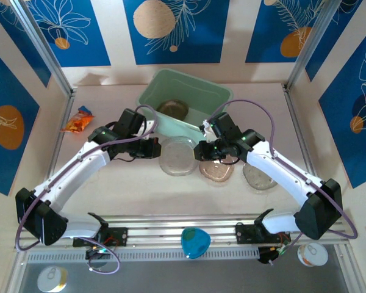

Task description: Place the plates into the plastic bin on the countertop

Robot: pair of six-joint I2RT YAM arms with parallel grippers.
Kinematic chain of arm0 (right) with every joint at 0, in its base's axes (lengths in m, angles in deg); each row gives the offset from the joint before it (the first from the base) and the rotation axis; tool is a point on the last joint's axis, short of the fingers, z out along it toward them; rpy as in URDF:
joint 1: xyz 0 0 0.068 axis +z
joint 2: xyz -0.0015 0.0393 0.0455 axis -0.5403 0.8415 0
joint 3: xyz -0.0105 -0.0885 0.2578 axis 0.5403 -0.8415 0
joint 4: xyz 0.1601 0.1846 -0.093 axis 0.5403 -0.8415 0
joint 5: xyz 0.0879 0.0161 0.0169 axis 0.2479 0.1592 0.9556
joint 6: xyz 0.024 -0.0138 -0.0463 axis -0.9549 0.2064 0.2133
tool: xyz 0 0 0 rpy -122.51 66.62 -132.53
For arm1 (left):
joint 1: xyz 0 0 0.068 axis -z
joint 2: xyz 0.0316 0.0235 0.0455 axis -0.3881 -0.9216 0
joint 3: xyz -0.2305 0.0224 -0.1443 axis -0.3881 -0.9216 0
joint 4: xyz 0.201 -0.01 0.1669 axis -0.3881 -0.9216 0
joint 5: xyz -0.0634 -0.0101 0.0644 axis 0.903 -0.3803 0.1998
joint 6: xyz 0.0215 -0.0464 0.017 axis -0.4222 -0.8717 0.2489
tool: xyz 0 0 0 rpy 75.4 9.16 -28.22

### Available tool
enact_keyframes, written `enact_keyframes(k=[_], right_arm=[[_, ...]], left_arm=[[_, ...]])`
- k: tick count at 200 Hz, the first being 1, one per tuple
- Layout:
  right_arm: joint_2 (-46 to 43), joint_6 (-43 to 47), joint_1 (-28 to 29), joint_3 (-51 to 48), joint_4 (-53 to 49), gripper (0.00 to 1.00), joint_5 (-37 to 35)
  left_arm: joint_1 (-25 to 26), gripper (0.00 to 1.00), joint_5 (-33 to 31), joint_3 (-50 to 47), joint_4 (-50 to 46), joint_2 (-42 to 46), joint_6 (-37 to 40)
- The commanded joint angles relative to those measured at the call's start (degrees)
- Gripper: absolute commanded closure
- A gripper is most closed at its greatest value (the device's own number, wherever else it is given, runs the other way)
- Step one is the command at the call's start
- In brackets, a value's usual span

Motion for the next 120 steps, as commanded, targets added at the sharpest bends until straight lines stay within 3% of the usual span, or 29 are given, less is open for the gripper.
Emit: enact_keyframes(k=[1,19,36,51,73,120], right_arm=[[-1.4,0.1,0.0,-1.0,-0.9,0.89,0.1],[-2.0,-0.1,0.0,-0.7,-1.0,0.91,-0.1],[-2.9,-0.6,-0.4,-0.5,-0.7,0.93,0.3],[-4.2,-1.5,-0.8,-0.5,-0.3,0.95,0.5],[-6.1,-2.8,-1.8,0.0,-0.5,0.96,0.6],[-7.6,-3.2,-5.9,5.3,-4.7,0.99,-0.2]], left_arm=[[-0.2,0.92,0.5,1.9,-0.9,0.0,0.9],[-0.2,0.83,-0.2,2.2,-1.1,0.0,1.1],[-0.3,0.68,-2.0,2.3,-1.1,0.2,0.5],[-0.3,0.46,-3.4,2.8,-0.7,0.2,-0.2],[-0.3,0.26,-7.4,3.7,0.0,1.3,-0.9],[-1.5,0.00,-15.5,7.1,0.1,3.7,0.3]])
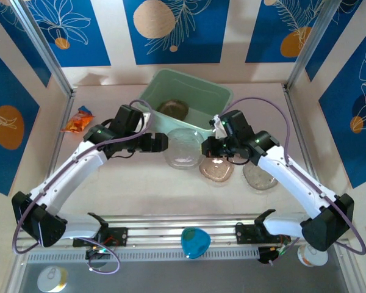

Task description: Place the plates into the plastic bin on the countertop

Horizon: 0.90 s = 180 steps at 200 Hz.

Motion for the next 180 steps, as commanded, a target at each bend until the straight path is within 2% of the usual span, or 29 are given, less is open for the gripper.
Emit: enact_keyframes(k=[1,31,63,84,120,146,180], right_arm=[[-1.2,-1.2,-2.8,4.0,-2.7,0.99,0.2],[-1.1,-8.3,-9.2,7.1,0.6,1.00,4.5],[3.9,-13.2,-12.5,14.2,3.7,1.00,1.1],[10.7,-16.3,-14.8,20.6,2.8,1.00,0.7],[25.5,-19.3,-15.2,35.5,-1.8,1.00,0.2],[37.0,-20.0,-15.1,49.0,-7.9,1.00,1.0],[45.9,-21.3,-14.8,58.4,-9.4,1.00,2.2]], left_arm=[[-1.4,0.00,-6.1,3.5,0.2,2.4,1.3],[-4.7,0.00,-5.3,4.9,0.2,1.9,2.8],[-7.0,0.00,-4.4,5.7,0.4,-1.6,4.7],[-7.7,0.00,-4.5,7.4,0.3,-5.0,5.3],[-9.1,0.00,-6.2,13.5,-1.1,-12.0,6.4],[-10.6,0.00,-7.4,19.8,-1.9,-18.3,6.6],[-11.8,0.00,-8.5,31.4,-5.6,-29.3,2.6]])
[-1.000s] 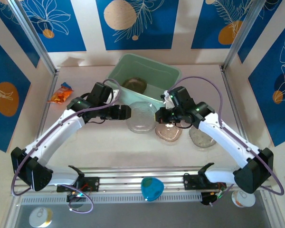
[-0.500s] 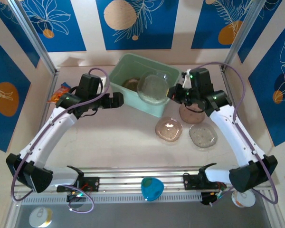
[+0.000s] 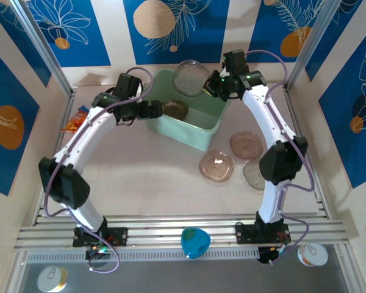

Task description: Place the plates into the plastic bin on the countertop

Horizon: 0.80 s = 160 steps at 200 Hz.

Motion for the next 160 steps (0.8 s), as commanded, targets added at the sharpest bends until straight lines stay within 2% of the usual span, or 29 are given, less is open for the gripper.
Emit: enact_keyframes(k=[1,39,65,89,116,160], right_arm=[[3.6,-2.1,0.3,6.0,-4.3,1.00,1.7],[7.3,-3.2,-0.2,9.3,-4.7,1.00,1.3],[9.0,-3.2,-0.5,11.1,-6.0,1.00,1.4],[9.6,-3.4,-0.6,11.8,-7.0,1.00,1.4],[9.8,-3.5,-0.6,11.6,-7.7,1.00,1.3],[9.7,-3.2,-0.7,11.1,-7.8,1.00,1.9]], left_arm=[[-1.2,0.00,-1.9,7.7,-4.0,-6.3,-2.4],[-1.3,0.05,-1.0,16.2,-7.3,-15.5,-9.7],[-1.3,0.13,0.2,17.1,-7.2,-18.0,-12.8],[-1.4,0.16,0.7,16.5,-7.4,-18.5,-14.3],[-1.4,0.13,0.4,14.9,-7.8,-16.9,-17.1],[-1.4,0.09,-0.4,7.7,-2.2,-11.4,-26.4]])
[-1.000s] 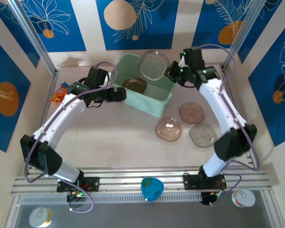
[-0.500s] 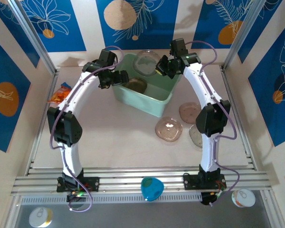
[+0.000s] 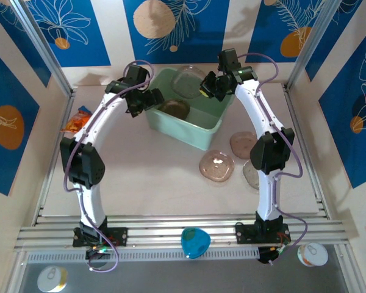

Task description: Place the plates into the plastic bin on the countertop

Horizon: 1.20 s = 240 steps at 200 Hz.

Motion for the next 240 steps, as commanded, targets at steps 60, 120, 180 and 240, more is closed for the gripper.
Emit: enact_keyframes(k=[60,120,180,240], right_arm=[[0.2,-0.7,-0.6,-0.3,-0.3,1.00,3.0],[0.0,-2.2,0.9,-0.1,-4.0,1.00,1.6],[0.1,-3.2,2.9,-0.1,-3.7,1.00,1.5],[0.4,-5.2,4.7,1.4,-4.3,1.00,-0.4]], left_arm=[[0.8,0.11,-0.3,-3.0,2.9,-0.5,-12.2],[0.2,0.33,-1.5,-3.8,4.9,-0.8,-12.8],[-1.4,0.53,-2.4,-7.1,8.1,1.4,-13.4],[-4.4,0.69,-2.4,-9.3,9.7,3.6,-11.8]])
